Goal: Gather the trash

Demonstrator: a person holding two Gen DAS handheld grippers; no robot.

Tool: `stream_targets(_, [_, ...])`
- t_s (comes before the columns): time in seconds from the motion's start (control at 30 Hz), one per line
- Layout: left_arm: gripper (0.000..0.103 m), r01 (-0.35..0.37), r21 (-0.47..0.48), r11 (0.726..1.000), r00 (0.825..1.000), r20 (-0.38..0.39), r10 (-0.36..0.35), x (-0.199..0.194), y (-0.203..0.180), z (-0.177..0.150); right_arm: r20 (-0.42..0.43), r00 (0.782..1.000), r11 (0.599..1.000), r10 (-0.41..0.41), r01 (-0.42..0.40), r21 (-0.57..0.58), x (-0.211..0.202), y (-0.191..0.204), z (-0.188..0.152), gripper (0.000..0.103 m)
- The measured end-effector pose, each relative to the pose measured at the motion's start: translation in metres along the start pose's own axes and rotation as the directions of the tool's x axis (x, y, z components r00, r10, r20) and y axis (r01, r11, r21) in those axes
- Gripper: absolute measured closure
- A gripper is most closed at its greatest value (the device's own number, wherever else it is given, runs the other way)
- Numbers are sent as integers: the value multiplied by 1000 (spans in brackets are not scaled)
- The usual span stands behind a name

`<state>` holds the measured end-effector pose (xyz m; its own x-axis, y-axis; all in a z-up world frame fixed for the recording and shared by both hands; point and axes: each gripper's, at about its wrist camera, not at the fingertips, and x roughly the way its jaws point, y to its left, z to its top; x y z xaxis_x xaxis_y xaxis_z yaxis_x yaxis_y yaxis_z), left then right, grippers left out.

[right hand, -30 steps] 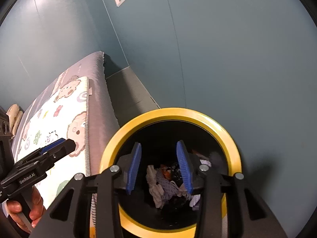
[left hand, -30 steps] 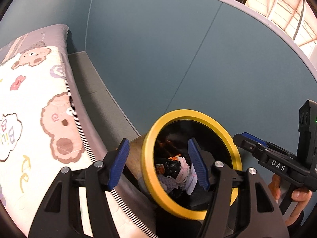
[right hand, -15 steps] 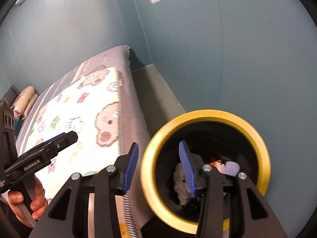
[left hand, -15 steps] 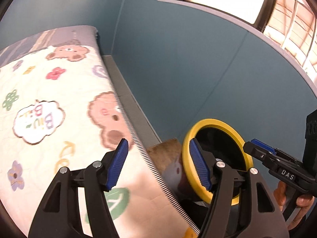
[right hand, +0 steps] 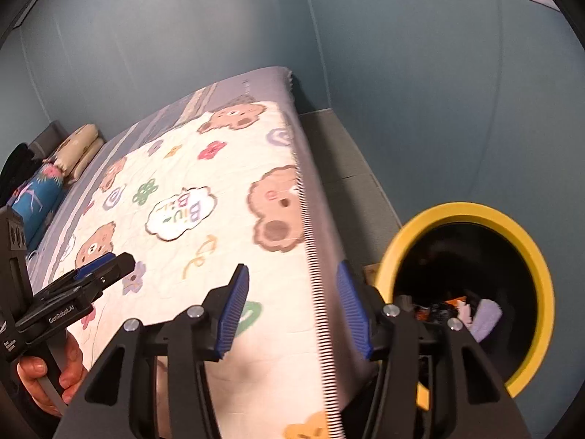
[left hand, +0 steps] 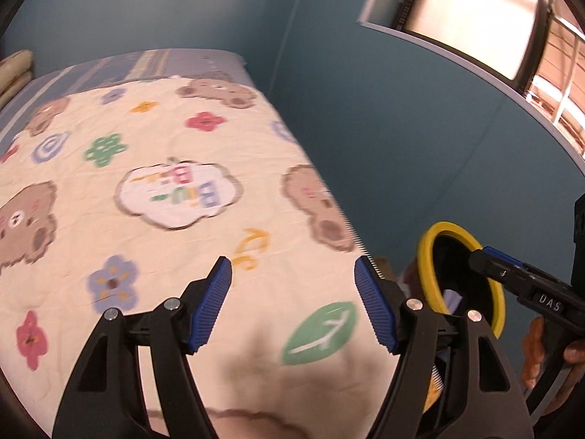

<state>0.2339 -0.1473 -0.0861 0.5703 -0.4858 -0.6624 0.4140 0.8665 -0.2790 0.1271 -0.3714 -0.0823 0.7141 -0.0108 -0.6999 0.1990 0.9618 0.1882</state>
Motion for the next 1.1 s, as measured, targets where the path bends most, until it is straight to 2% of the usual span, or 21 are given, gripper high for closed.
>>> stream_targets(0.17, [32,-66,-47,997,998,14,67,-24,47,-19,-23,1000,999,13,-13,-34,14,29,-8,46])
stream_targets(0.33, [28,-116,-76,990,993,25,118,-39,88,-39,-36,998,997,44,-46,-61,18,56,-22,33])
stream_targets(0.53, [24,-157,-126,980,986,38,163,-54,117,-67,-43,998,994,50,-54,-96,23,86,-38,27])
stream_targets(0.6, [20,-172,-148,974,981,62,183,-64,127,-75,-39,998,993,57,-61,-101,22,92,-43,24])
stream_targets(0.67, [15,-184,-156,971,975,94,200,-73,131,-80,-18,998,993,57,-59,-107,17,99,-48,22])
stream_targets(0.8, [8,-201,-145,969,959,173,224,-92,134,-89,80,996,993,35,-26,-114,-2,111,-56,12])
stream_targets(0.87, [8,-208,-138,968,944,231,235,-107,131,-92,138,990,994,34,-18,-112,-15,115,-59,10])
stream_targets(1.0, [8,-210,-129,969,929,281,239,-128,126,-92,233,972,993,30,-2,-115,-36,121,-61,8])
stream_targets(1.1, [8,-234,-111,966,898,355,259,-151,115,-91,294,955,993,24,10,-115,-52,124,-63,8])
